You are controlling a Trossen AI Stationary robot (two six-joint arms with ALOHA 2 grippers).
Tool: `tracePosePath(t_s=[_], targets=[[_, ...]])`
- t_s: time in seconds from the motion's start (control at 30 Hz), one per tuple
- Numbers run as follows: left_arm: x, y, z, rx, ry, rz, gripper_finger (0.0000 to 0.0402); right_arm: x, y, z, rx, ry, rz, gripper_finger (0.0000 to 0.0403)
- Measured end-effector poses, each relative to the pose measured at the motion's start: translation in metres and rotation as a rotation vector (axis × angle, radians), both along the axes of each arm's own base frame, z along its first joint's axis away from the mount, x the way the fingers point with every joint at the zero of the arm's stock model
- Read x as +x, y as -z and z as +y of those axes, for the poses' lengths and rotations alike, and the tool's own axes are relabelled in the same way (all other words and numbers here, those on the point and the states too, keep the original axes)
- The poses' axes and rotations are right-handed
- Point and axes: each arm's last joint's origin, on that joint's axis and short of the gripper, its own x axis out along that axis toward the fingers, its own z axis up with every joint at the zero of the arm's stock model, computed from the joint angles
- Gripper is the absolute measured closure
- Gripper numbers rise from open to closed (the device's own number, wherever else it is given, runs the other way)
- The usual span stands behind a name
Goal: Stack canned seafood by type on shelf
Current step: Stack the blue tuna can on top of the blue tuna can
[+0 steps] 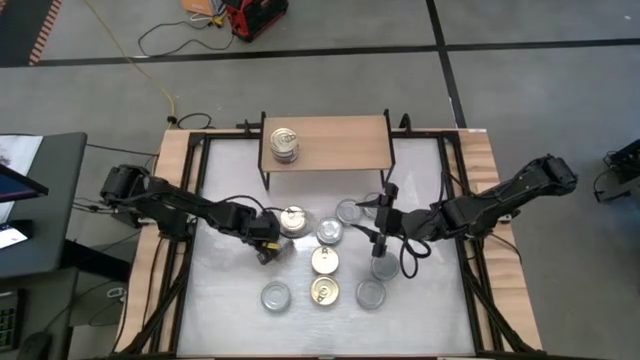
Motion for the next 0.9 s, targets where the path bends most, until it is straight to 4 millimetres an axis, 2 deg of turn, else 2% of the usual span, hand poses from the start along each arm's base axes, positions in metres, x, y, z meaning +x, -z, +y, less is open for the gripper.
tracePosePath(t_s=[0.07,0.4,0.53,0.7,0.9], targets=[[0.001,-0.008,0.003,-0.02,-0.002,-0.051,0.0401,0.0,0.0,0.0,0.003,0.001,0.002,0.0129],[-0.001,-0.006,0.003,0.048,-0.036,-0.073,0.0401,0.0,0.0,0.0,0.007,0.002,-0.003,0.0129],[-0.003,-0.026,0.001,0.139,0.023,-0.117,0.0388,0.0,0.0,0.0,0.008,0.002,-0.003,0.0129],[-0.006,-0.055,-0.006,0.207,0.069,-0.237,0.0329,0.001,-0.001,-0.001,0.01,0.006,-0.011,0.0129],[-0.002,-0.074,-0.015,0.184,0.109,-0.306,0.0214,0.002,-0.001,-0.004,0.013,0.018,-0.021,0.0129]])
